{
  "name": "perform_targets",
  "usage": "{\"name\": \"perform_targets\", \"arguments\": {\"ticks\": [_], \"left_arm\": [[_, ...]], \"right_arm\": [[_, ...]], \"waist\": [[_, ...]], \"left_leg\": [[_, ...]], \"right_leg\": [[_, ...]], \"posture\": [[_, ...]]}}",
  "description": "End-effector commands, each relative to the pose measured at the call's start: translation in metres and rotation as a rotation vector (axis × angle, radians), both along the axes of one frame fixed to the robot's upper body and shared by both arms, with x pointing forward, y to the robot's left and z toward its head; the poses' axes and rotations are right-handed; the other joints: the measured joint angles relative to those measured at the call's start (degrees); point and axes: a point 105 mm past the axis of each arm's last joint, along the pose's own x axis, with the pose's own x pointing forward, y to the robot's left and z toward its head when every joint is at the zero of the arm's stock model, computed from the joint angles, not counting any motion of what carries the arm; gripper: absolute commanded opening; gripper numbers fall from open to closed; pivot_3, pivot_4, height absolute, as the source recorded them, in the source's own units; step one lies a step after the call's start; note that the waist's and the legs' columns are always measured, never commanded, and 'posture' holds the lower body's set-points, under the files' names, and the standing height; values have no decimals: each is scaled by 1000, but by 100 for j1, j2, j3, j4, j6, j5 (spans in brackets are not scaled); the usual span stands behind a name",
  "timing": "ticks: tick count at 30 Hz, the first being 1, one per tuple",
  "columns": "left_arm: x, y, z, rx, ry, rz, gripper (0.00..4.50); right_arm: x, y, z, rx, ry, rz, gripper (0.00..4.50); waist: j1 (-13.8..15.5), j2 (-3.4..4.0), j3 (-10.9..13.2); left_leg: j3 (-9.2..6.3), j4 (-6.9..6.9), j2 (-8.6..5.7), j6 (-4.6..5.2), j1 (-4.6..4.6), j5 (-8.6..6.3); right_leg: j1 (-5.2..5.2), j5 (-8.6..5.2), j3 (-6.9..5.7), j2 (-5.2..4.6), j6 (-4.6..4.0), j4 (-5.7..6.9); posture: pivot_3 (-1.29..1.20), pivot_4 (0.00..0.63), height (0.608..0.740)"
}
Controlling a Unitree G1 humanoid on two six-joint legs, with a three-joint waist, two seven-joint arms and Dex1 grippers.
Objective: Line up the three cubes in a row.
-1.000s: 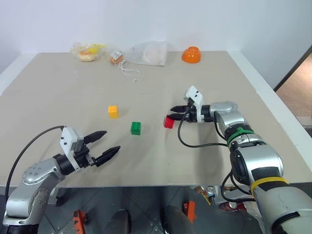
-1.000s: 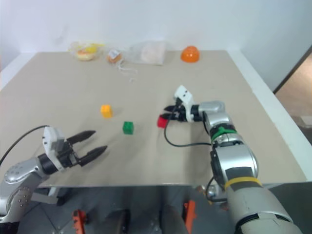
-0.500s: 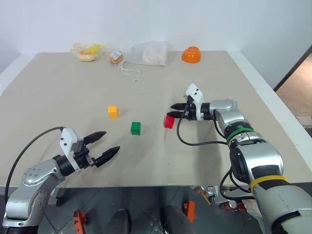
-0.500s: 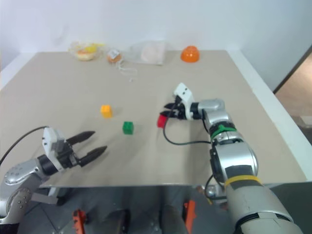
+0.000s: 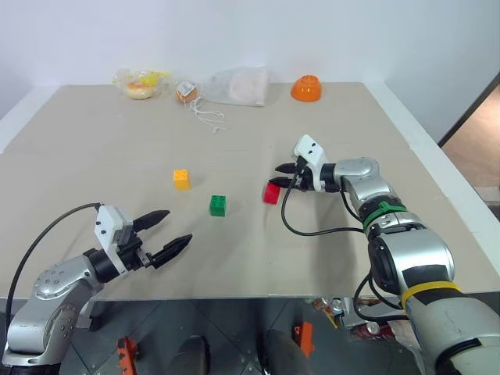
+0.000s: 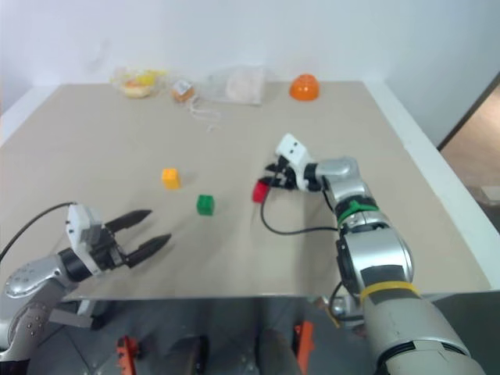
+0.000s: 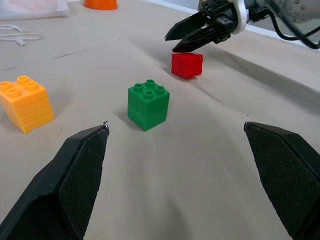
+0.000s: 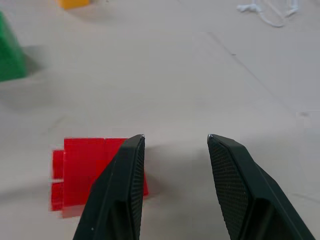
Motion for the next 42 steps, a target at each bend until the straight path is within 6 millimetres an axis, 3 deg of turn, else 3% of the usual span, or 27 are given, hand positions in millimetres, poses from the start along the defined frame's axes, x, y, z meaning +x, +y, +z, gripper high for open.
{"name": "perform_targets", "arguments": {"ticks": [1, 20, 26, 32, 42], "left_arm": [[-2, 2, 14, 6, -54, 5, 4500], [1, -4, 11, -13, -48, -7, 4500], [2, -7, 9, -17, -41, -18, 4500], [3, -9, 8, -21, -39, -28, 4500], [5, -14, 5, -31, -39, -46, 4500]], "right_arm": [[0, -7, -7, -43, 6, -19, 2012], [2, -10, -10, -63, -14, -44, 2012], [19, -26, -10, -159, -136, -229, 2012], [32, -57, 18, -122, -246, -432, 2012], [33, -96, 61, 43, -326, -563, 2012]], "waist": [[0, 0, 0], [0, 0, 0], [0, 0, 0], [15, 1, 0], [3, 1, 1]], "left_leg": [[0, 0, 0, 0, 0, 0], [0, -3, 0, 0, -1, 0], [1, -3, 0, 0, -2, 0], [8, -1, -4, 0, -6, 0], [26, -7, -7, 4, -9, -3]], "right_leg": [[0, 0, 0, 0, 0, 0], [-2, -3, 2, 0, 0, 0], [-3, -3, 3, 0, 0, 0], [-6, 0, 12, -2, 1, 0], [-14, -3, 32, -1, 7, -1]], "posture": [[0, 150, 740], [0, 150, 740], [0, 150, 740], [0, 150, 740], [0, 150, 740]]}}
